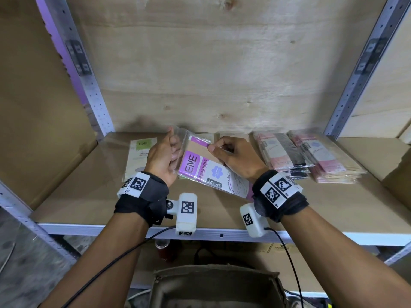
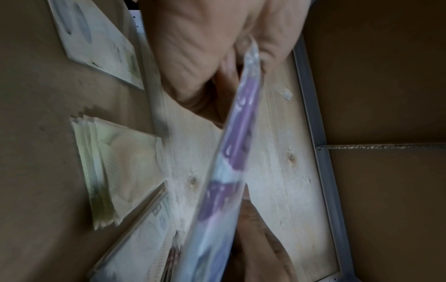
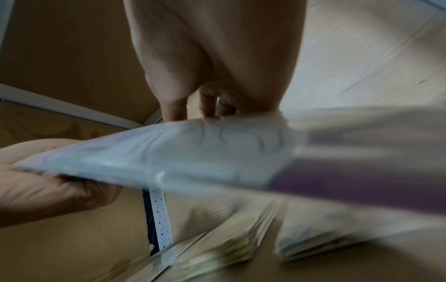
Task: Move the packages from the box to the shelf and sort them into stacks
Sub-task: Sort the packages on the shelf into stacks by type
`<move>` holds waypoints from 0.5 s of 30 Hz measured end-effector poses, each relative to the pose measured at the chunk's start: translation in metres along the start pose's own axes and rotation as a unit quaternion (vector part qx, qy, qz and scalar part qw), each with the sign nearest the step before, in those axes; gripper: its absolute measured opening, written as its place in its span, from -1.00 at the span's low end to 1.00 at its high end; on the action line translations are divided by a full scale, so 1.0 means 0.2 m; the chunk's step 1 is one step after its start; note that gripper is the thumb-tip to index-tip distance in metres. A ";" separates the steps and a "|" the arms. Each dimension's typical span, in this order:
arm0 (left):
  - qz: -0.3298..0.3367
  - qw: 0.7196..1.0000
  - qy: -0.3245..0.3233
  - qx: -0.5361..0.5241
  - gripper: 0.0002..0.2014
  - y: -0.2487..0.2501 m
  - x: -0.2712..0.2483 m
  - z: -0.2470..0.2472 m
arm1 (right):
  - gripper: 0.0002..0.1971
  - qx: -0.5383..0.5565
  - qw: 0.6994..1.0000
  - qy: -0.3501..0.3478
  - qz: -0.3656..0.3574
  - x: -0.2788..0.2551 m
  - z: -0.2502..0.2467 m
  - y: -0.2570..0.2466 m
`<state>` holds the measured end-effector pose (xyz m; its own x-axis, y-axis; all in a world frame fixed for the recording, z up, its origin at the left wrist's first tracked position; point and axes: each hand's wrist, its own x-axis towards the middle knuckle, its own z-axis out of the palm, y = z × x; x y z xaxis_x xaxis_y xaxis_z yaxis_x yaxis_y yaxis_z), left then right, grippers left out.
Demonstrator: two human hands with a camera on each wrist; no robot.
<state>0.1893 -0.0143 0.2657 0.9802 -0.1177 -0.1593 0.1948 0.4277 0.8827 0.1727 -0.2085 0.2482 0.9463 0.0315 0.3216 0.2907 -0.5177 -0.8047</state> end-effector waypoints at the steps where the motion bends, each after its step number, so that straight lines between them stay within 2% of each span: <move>1: -0.001 1.000 0.000 -0.002 -0.49 0.00 0.00 0.00 | -0.69 0.002 1.000 0.000 0.000 0.00 0.00 0.00; 5: -0.007 1.000 0.006 -0.018 -0.54 -0.01 0.02 -0.01 | -0.69 0.022 1.000 0.001 0.004 0.00 0.01 -0.01; 9: -0.003 0.999 0.050 0.005 -0.56 0.00 0.04 -0.04 | -0.71 0.045 0.999 0.005 0.028 0.01 -0.01 -0.02; 13: 0.027 0.982 0.113 0.149 -0.49 -0.01 0.05 -0.05 | -0.75 0.068 0.997 0.016 0.040 0.01 -0.04 -0.02; 15: 0.037 0.983 0.107 0.145 -0.49 -0.03 0.05 -0.04 | -0.73 0.059 0.998 0.012 0.034 0.00 -0.05 -0.03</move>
<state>0.1975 -0.0105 0.2557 0.9823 0.1096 -0.1521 0.1349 0.1500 0.9794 0.1701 -0.2133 0.2576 0.9610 -0.0214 0.2756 0.2426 -0.4133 -0.8777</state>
